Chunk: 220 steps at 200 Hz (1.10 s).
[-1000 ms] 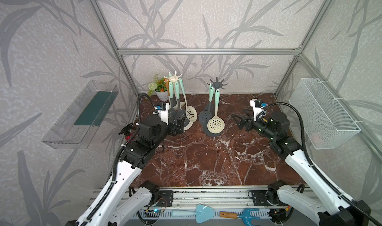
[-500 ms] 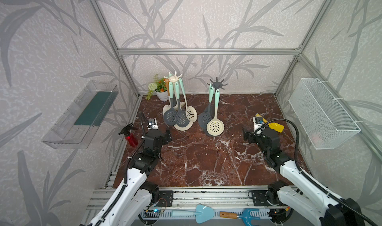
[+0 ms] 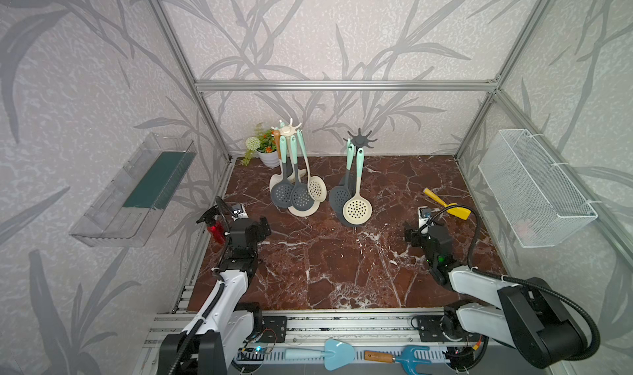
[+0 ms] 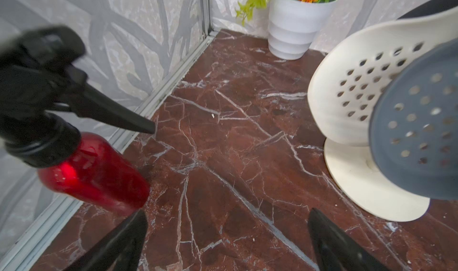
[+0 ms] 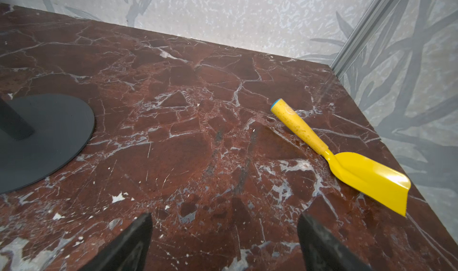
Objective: Hang the skimmer on the kitchen utensil rack
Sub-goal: Reset both arms
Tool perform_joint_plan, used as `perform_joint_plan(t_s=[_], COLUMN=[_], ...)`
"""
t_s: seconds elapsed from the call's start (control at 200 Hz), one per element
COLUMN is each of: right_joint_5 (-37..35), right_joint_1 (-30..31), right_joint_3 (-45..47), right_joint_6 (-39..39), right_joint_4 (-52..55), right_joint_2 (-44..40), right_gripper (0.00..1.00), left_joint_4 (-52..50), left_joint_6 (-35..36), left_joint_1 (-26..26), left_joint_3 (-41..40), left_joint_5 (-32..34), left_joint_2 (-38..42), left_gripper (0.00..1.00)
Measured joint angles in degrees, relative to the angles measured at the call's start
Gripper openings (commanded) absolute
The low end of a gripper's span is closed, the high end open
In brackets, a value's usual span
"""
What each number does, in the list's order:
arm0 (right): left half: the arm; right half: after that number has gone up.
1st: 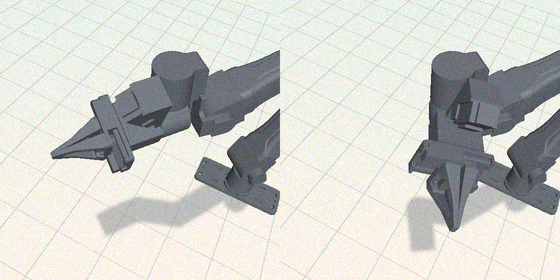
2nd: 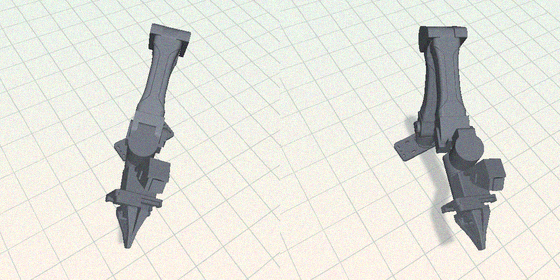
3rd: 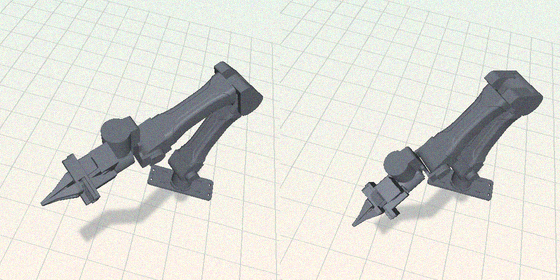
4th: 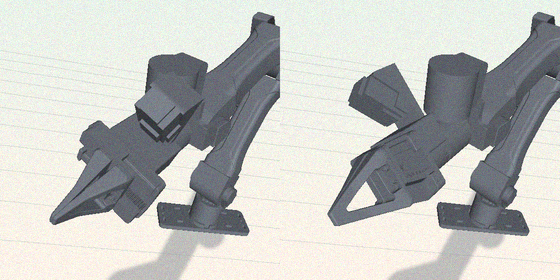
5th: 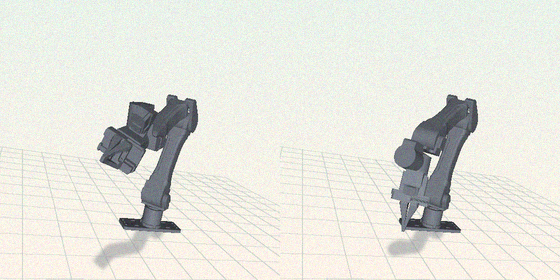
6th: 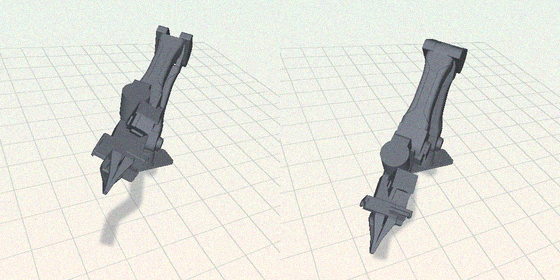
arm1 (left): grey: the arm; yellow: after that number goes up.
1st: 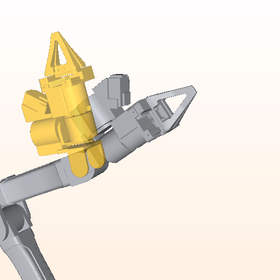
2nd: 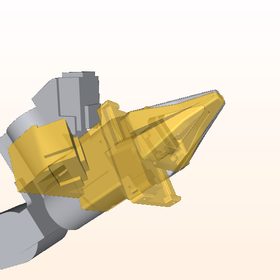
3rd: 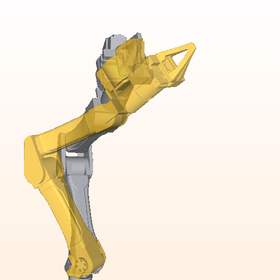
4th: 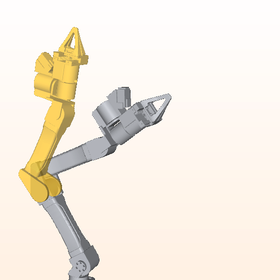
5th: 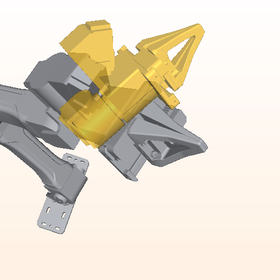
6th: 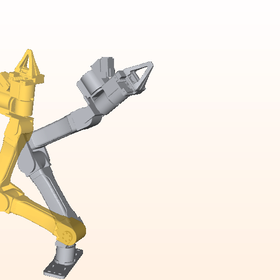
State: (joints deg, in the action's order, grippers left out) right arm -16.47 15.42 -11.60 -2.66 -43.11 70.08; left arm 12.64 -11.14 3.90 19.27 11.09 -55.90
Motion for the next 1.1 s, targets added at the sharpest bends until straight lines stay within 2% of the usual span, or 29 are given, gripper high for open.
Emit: perform_joint_plan(t_s=[0.215,0.53,0.75,0.86,0.975,1.1], right_joint_5=[-0.1,-0.2,0.9,1.2,2.0,3.8], right_joint_1=[-0.5,-1.2,-2.8,-3.2,-3.7,-4.5], right_joint_3=[0.1,-1.8,-1.0,-0.6,-0.6,-3.0], right_joint_6=[-0.5,-3.7,-4.8,-4.7,-4.7,-4.7], right_joint_4=[-9.3,-13.9,-26.8,-28.9,-30.7,-26.3], right_joint_2=[3.8,10.7,23.8,24.5,24.5,23.7], right_gripper=[0.92,0.92,0.92,0.92,0.92,0.90], left_joint_4=[10.0,20.3,29.7,34.1,34.4,33.7], left_joint_6=[1.1,2.5,3.7,4.0,4.1,4.7], left_joint_1=[1.9,1.9,1.8,1.4,0.9,0.0], left_joint_3=[-0.7,0.7,1.0,0.4,0.5,2.0], left_joint_5=[-6.1,-10.8,-10.6,-9.5,-8.8,-7.3], left_joint_2=[-8.7,-19.5,-24.6,-28.5,-30.1,-30.4], left_gripper=[0.99,0.98,0.98,0.98,0.99,0.99])
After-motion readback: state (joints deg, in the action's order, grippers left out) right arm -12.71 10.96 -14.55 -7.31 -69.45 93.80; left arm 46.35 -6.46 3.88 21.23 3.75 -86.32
